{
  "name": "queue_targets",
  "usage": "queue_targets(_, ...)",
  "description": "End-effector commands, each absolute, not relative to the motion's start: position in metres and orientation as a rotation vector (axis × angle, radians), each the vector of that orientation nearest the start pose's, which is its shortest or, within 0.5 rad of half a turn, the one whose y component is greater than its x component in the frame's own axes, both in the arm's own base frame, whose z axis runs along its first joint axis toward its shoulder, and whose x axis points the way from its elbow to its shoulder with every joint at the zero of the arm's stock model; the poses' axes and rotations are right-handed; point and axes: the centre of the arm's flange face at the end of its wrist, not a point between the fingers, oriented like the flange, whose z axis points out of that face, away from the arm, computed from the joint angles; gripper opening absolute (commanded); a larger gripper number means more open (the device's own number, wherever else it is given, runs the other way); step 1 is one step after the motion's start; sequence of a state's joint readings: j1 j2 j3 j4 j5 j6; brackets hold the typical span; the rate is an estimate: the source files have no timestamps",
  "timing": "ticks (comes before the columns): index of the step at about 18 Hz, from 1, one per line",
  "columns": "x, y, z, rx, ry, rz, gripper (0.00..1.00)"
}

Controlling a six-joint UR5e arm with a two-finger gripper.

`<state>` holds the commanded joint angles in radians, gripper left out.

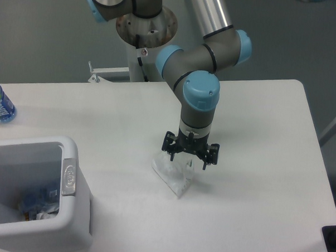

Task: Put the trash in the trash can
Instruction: 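Lower the gripper onto the plastic bag and close on it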

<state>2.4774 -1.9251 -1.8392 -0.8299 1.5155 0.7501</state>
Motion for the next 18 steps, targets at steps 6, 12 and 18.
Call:
queue_targets(6, -0.364, 0.467, 0.242, -3.020, -0.228, 0.074, 1.00)
queue_targets(12, -0.361, 0.467, 0.246, -3.021, -0.230, 0.058, 1.00)
queue_targets(18, -0.344, 0.476, 0.243, -3.024, -0.271, 0.046, 1.00)
